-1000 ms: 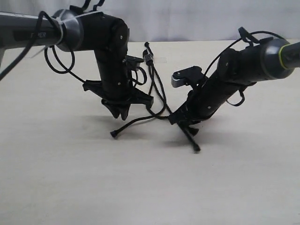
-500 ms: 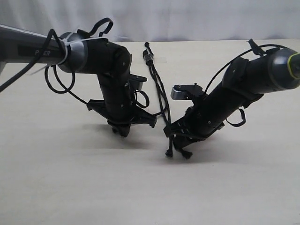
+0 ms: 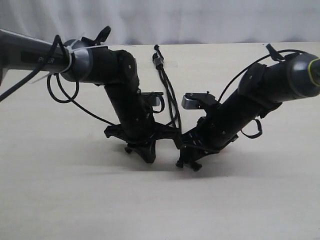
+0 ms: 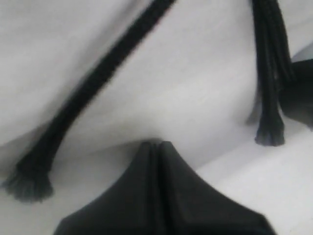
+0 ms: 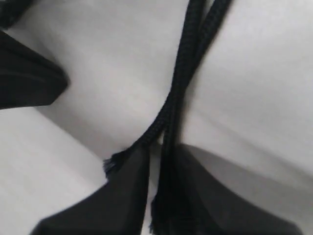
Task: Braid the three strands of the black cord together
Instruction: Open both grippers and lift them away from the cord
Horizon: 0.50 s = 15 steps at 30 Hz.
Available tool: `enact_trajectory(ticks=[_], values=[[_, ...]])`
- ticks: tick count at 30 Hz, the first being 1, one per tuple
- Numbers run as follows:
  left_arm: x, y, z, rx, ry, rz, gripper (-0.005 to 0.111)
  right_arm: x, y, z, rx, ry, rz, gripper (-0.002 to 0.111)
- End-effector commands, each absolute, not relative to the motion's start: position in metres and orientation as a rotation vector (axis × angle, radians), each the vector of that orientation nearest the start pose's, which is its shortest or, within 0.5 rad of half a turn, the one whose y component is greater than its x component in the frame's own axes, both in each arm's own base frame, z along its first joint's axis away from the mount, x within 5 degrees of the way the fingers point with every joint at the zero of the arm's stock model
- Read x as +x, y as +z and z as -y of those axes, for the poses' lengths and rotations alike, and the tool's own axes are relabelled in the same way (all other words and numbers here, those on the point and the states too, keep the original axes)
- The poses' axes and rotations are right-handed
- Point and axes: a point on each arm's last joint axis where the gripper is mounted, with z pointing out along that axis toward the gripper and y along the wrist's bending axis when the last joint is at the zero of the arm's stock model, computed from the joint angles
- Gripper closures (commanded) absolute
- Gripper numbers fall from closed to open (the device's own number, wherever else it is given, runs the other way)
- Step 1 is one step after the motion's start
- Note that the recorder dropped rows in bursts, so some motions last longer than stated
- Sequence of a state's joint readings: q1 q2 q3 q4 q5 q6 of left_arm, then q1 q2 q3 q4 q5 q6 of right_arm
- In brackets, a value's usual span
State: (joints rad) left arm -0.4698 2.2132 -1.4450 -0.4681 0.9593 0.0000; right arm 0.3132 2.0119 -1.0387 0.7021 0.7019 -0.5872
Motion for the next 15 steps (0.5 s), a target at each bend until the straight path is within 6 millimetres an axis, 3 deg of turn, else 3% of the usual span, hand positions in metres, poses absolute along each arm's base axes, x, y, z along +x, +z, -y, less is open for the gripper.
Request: enact_trajectory(ticks=[1, 5, 9, 11, 15], values=[[0.333, 0.108, 0.220, 0.410, -0.583, -3.277, 0.107, 0.311, 0.090, -0.138, -0.477, 0.635, -2.994, 0.068], [0.343, 0.151, 0.206, 0.424, -0.533, -3.138, 0.107, 0.314, 0.115, -0.132, -0.421, 0.630, -2.933, 0.058], [0.349, 0.207, 0.165, 0.367, -0.273, -3.013, 0.107, 0.314, 0.156, -0.102, -0.313, 0.580, -2.917, 0.062], [0.347, 0.233, 0.141, 0.298, -0.137, -2.956, 0.107, 0.310, 0.174, -0.083, -0.277, 0.528, -2.924, 0.070], [0.325, 0.273, 0.105, 0.221, -0.057, -2.790, 0.107, 0.291, 0.207, -0.045, -0.212, 0.329, -2.907, 0.104]])
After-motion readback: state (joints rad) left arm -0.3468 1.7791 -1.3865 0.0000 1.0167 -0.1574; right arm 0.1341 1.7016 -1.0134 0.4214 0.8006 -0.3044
